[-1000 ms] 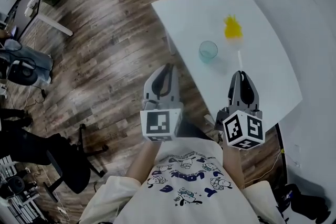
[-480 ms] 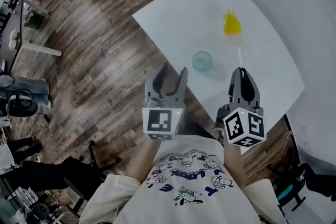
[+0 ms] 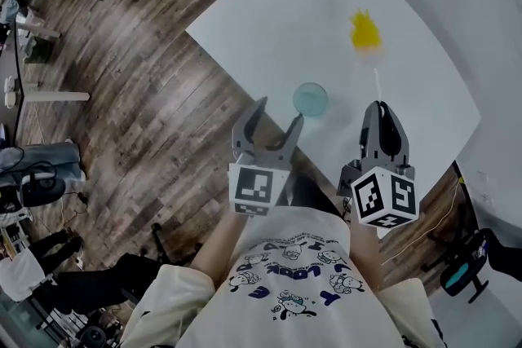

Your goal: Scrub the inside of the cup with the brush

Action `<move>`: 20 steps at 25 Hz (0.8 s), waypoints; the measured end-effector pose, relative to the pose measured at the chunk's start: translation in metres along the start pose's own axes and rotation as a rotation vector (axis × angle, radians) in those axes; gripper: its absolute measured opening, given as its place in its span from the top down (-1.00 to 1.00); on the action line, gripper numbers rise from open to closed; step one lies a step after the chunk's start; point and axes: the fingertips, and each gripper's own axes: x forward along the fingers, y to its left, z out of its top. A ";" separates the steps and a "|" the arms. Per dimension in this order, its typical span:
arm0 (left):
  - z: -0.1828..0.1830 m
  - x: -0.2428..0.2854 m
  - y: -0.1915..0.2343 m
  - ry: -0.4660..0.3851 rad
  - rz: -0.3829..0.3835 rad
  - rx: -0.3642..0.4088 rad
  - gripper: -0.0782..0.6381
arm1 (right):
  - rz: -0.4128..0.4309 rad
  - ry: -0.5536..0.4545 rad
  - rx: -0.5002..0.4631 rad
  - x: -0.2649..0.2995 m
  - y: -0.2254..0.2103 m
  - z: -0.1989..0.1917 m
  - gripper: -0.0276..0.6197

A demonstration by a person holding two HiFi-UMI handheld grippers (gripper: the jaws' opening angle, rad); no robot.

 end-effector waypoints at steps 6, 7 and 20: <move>-0.021 0.020 -0.010 0.034 -0.103 0.043 -0.05 | -0.038 0.034 0.021 0.014 -0.012 -0.013 0.78; -0.026 0.022 -0.011 0.046 -0.116 0.044 -0.05 | -0.044 0.039 0.023 0.015 -0.014 -0.014 0.78; -0.078 0.049 -0.026 0.155 -0.198 0.069 -0.13 | -0.087 0.098 0.029 0.016 -0.026 -0.038 0.78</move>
